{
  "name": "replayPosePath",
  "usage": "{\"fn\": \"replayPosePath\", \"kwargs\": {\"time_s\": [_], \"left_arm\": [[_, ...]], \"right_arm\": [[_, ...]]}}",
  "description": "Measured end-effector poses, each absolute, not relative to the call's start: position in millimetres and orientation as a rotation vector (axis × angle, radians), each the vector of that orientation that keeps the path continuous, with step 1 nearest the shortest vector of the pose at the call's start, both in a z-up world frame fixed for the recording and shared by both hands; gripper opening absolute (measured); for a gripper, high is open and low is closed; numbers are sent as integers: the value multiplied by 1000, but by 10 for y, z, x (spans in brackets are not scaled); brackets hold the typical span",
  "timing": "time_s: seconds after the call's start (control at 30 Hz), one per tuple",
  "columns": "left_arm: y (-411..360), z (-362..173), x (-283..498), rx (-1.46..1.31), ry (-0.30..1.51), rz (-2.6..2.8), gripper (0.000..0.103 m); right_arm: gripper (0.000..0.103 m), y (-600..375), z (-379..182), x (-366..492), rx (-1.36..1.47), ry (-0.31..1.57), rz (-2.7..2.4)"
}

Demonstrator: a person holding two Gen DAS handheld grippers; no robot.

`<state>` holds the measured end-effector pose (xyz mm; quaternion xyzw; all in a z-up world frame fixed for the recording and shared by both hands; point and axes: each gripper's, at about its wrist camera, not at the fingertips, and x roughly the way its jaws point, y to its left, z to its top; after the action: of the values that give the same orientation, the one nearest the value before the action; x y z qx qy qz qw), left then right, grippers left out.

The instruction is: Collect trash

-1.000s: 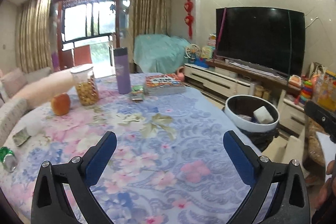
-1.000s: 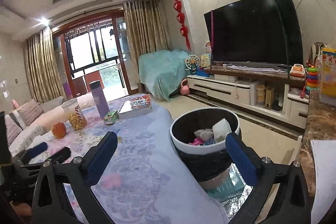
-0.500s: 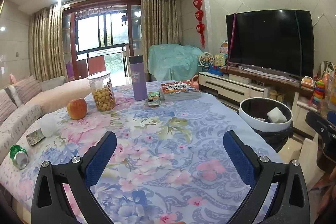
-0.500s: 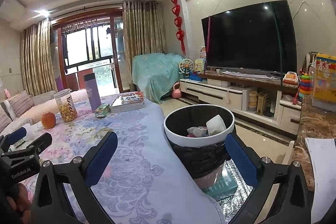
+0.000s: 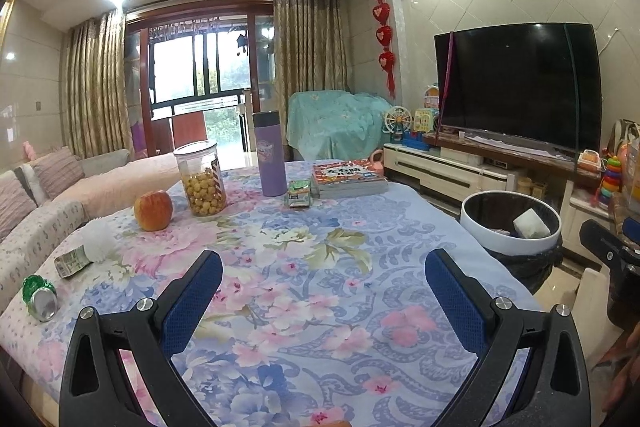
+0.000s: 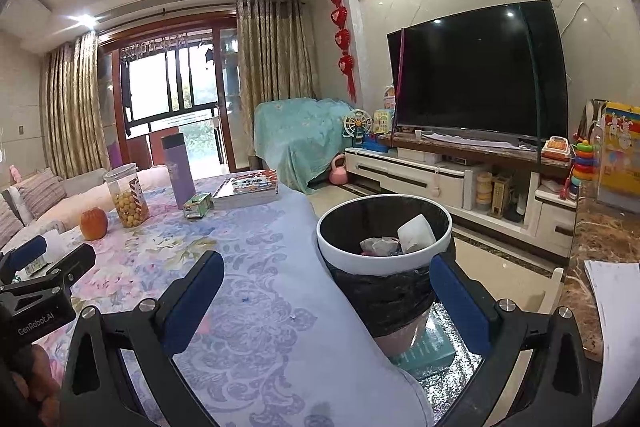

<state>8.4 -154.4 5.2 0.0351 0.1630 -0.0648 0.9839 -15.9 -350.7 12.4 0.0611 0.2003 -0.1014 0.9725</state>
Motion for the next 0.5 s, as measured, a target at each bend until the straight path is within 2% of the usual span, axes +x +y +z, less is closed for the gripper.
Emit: {"fn": "replayPosePath", "kwargs": {"time_s": [0.5], "left_arm": [[-1537, 28, 76, 69, 316, -132, 103]], "right_arm": [[103, -3519, 151, -182, 134, 399, -202]]}}
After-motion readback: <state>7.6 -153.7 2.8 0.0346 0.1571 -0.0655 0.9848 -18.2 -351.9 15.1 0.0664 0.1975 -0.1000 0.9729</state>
